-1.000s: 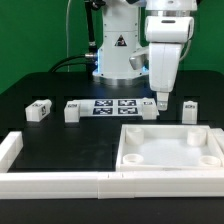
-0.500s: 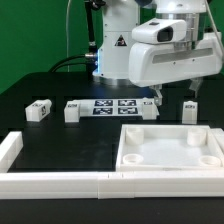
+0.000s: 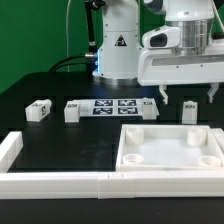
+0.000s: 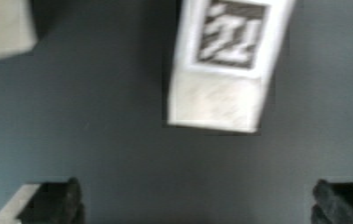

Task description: Assemble one leg

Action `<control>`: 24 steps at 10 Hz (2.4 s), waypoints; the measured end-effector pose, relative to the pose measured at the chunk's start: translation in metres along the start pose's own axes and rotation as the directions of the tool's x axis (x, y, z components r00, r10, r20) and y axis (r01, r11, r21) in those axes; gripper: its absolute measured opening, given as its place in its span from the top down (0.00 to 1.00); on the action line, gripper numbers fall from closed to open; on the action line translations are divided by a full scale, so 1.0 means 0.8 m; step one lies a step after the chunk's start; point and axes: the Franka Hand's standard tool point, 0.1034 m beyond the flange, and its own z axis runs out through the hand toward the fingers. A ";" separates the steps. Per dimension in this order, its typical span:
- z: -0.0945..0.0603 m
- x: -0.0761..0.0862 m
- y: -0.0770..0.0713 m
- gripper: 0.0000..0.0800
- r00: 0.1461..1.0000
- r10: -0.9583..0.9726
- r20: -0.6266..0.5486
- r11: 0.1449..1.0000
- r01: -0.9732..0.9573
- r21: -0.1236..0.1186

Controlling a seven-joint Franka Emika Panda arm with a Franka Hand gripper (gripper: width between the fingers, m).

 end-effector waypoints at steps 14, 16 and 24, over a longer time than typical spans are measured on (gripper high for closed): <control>0.017 -0.038 0.004 0.19 0.623 0.007 0.782 0.992 0.092 -0.082; 0.026 -0.039 0.000 0.19 0.639 0.001 0.769 0.992 0.094 -0.079; 0.038 -0.052 0.001 0.47 0.629 -0.001 0.777 0.991 0.107 -0.085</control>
Offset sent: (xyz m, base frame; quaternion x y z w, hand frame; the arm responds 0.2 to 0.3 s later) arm 0.0103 -0.0125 0.0062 -0.0113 0.0242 -0.0687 0.9973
